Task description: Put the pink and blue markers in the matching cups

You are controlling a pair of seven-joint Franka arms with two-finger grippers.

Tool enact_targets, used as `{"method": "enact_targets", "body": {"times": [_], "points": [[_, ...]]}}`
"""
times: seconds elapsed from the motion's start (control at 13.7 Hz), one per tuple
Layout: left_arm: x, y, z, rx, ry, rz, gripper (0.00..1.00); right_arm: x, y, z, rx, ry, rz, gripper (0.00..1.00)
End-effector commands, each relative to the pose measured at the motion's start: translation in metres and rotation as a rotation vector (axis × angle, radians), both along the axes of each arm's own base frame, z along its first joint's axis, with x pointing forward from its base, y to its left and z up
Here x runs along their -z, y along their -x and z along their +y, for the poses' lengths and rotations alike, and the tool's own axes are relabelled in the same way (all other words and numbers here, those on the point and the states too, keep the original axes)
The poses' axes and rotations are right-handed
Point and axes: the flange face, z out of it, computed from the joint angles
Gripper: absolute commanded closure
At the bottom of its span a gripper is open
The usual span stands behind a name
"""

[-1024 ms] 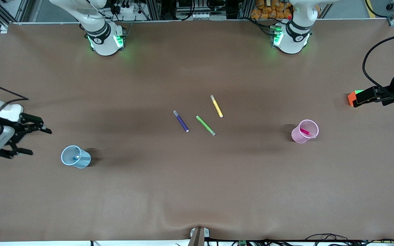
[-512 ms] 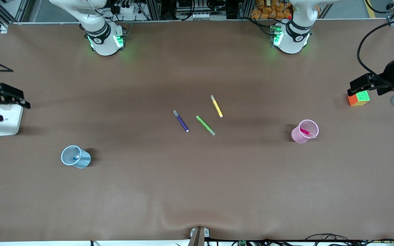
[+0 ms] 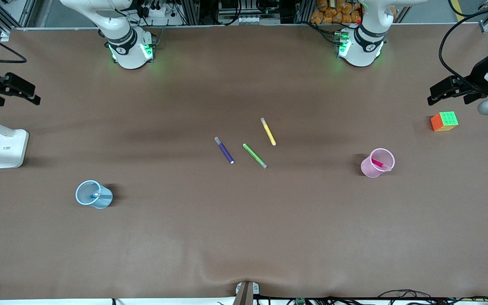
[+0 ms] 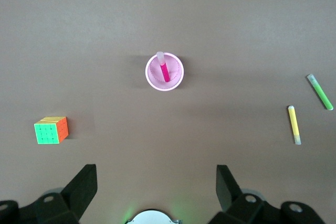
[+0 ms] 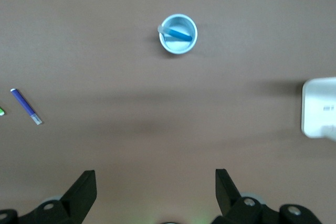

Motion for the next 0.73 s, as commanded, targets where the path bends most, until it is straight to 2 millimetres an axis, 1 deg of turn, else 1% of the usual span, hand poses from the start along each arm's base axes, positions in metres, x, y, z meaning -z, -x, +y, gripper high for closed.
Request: {"method": "enact_targets", "body": {"times": [0.0,0.15,0.29,0.44,0.66], "points": [[-0.0042,0.0173,-0.0019,-0.006,0.007,-0.011,0.00,-0.0002,0.0063,-0.0105,0.050,0.016,0.010,0.00],[-0.0068,0.0203,0.0017,-0.016,-0.001,-0.017,0.00,-0.0083,0.0044,-0.0155,0.060,0.017,-0.006,0.00],[-0.0034,0.0217,-0.0017,-0.028,-0.003,-0.009,0.00,-0.0096,0.0020,-0.0172,0.063,0.018,-0.017,0.00],[-0.0054,0.0212,-0.0047,-0.031,-0.005,-0.014,0.00,-0.0056,-0.0005,-0.0133,0.056,0.020,-0.008,0.00],[-0.0033,0.0153,-0.0031,-0.034,-0.008,-0.011,0.00,-0.0099,0.0002,-0.0135,0.054,0.022,-0.011,0.00]]}}
